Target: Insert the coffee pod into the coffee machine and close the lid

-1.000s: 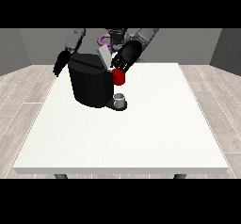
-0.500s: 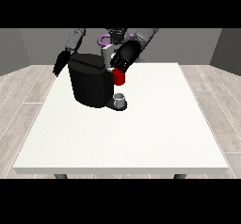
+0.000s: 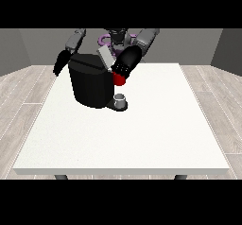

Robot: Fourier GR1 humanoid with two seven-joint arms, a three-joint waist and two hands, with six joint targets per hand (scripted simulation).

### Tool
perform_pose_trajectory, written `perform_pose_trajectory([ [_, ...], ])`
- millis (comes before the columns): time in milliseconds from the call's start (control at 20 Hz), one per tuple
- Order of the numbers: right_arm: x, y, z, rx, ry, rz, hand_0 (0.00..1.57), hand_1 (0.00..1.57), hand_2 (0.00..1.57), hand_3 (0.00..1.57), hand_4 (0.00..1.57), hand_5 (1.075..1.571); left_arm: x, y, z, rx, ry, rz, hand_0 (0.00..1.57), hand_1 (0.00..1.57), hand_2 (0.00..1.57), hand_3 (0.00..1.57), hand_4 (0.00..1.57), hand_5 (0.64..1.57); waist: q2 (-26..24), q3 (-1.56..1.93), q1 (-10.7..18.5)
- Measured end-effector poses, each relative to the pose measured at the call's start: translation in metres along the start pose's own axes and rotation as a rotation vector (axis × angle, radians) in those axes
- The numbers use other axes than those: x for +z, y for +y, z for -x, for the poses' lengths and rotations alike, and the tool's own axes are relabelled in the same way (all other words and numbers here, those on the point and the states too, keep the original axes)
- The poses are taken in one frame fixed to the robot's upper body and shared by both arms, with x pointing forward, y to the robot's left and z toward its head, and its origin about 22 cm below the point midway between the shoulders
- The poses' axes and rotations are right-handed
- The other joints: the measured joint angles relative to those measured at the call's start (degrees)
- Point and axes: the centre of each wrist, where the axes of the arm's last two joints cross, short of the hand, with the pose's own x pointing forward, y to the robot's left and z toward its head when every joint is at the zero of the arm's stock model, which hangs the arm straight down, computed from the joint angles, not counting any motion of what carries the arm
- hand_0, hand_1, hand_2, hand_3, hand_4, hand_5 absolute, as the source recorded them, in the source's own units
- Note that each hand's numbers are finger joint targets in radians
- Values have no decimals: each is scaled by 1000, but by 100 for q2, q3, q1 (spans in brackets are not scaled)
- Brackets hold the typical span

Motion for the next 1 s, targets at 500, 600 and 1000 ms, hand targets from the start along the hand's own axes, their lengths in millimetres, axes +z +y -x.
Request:
perform_pose_trajectory([
  [500,-4,2,-6,-9,-22,9,0,0,0,0,41,1571,-1,12,-5,31,-61,-81,1212,1212,1186,971,0,1571,174,5,-8],
  [600,-4,4,-7,-10,-29,9,0,0,0,0,0,1571,0,17,-6,22,-71,-92,1232,1232,1211,967,0,1571,225,2,-28],
  [1000,-7,3,-12,5,-43,16,0,0,0,0,147,1571,3,29,-8,-50,-113,-135,925,925,982,695,0,1571,375,17,-64],
])
